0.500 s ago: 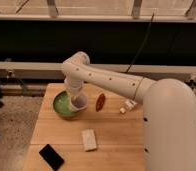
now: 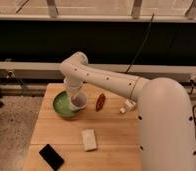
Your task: Place the ceramic cup in the ceramic bowl
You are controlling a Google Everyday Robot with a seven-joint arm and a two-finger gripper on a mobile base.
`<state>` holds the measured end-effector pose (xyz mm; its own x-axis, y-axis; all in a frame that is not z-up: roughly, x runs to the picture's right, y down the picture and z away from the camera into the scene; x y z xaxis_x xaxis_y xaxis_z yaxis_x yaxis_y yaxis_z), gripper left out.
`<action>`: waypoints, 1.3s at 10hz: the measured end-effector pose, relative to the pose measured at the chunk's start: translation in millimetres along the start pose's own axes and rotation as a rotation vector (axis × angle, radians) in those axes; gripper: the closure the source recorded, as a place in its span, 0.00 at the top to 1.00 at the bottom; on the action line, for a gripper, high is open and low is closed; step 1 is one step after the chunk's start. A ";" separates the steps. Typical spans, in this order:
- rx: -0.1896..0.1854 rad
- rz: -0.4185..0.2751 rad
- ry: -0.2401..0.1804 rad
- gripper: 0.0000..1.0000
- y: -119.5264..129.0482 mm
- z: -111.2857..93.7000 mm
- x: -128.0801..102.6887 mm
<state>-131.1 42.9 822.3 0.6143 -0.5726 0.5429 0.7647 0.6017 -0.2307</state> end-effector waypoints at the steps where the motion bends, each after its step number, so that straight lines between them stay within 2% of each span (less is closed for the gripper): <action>1: -0.004 -0.002 -0.006 0.41 -1.1 0.7 1.7; 4: -0.015 -0.018 -0.032 0.73 -8.4 3.3 4.1; 5: -0.022 -0.024 -0.044 0.78 -9.5 3.6 4.7; 10: -0.036 -0.056 -0.063 0.80 -15.6 0.4 8.2; 12: -0.037 -0.078 -0.047 0.80 -17.6 -8.9 7.0; 13: -0.032 -0.097 -0.031 0.80 -22.0 -21.3 4.8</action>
<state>-140.9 15.0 812.7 0.5313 -0.6091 0.5888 0.8262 0.5262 -0.2012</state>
